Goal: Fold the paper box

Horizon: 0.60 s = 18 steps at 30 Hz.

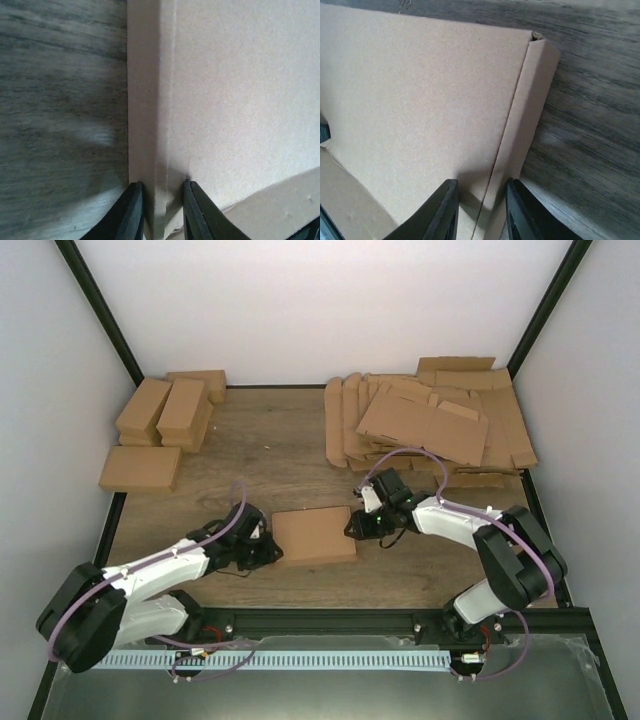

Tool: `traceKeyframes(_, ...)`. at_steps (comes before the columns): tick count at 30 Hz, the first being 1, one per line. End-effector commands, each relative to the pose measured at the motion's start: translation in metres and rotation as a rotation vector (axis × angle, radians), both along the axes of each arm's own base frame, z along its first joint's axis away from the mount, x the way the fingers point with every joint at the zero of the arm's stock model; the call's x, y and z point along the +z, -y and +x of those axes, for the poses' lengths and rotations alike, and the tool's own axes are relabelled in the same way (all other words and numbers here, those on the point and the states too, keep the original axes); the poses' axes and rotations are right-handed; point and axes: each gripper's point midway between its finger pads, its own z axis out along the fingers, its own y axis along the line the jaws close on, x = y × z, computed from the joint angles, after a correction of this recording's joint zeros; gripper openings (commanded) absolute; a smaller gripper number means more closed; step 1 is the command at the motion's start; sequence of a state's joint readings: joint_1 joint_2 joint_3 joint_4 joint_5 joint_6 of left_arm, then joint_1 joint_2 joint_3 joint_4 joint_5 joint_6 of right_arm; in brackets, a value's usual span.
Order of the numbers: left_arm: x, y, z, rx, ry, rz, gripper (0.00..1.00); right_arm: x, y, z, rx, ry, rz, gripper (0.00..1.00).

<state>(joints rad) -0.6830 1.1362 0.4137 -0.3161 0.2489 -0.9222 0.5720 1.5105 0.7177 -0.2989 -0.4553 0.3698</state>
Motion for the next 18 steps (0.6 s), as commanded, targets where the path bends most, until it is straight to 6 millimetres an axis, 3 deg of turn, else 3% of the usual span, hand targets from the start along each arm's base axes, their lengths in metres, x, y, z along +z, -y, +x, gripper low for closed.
traceKeyframes(1, -0.008, 0.001, 0.004, -0.055, 0.032, 0.032, 0.16, 0.003, -0.009, -0.028, 0.046, -0.055, 0.040, 0.26)
traceKeyframes(5, 0.013, 0.005, 0.018, -0.157, 0.124, 0.083, 0.14, 0.016, -0.020, -0.049, 0.086, -0.066, 0.073, 0.27)
traceKeyframes(8, 0.020, -0.006, 0.029, -0.177, 0.146, 0.191, 0.19, 0.027, -0.007, -0.038, 0.022, 0.004, 0.007, 0.40)
traceKeyframes(9, 0.022, -0.009, 0.033, -0.175, 0.151, 0.214, 0.25, 0.030, 0.000, -0.031, -0.011, 0.038, -0.036, 0.45)
traceKeyframes(11, 0.026, -0.014, 0.039, -0.151, 0.157, 0.247, 0.49, 0.045, 0.007, -0.014, -0.055, 0.103, -0.073, 0.54)
traceKeyframes(15, 0.042, -0.013, 0.044, -0.123, 0.195, 0.221, 0.63, 0.072, 0.011, 0.019, -0.066, 0.212, -0.092, 0.62)
traceKeyframes(18, 0.054, -0.016, 0.043, -0.105, 0.221, 0.208, 0.74, 0.089, -0.008, 0.033, 0.056, 0.307, -0.035, 0.62)
